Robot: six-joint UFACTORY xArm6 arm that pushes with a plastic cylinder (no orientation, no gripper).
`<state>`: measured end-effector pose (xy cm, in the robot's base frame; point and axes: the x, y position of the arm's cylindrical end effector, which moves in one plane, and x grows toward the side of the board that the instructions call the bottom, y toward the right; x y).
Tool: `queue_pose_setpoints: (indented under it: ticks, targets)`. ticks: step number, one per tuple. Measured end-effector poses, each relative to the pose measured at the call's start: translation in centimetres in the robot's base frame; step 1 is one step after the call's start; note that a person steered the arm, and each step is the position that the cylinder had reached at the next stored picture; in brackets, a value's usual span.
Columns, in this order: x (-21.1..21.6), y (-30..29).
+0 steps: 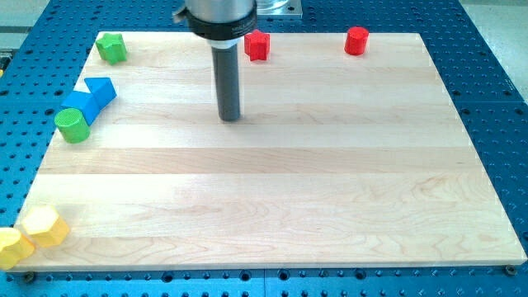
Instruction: Move your arm close to the yellow blocks
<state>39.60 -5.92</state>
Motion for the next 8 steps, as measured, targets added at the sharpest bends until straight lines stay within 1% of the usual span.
queue_pose_setpoints:
  ticks: [2,3,4,5,7,8]
  targets:
    - [0.6,-4.5]
    - [3.7,-9.0]
    - [5.9,-15.0]
    - [6.9,-20.4]
    - [7.7,-23.6]
    - [7.7,-24.1]
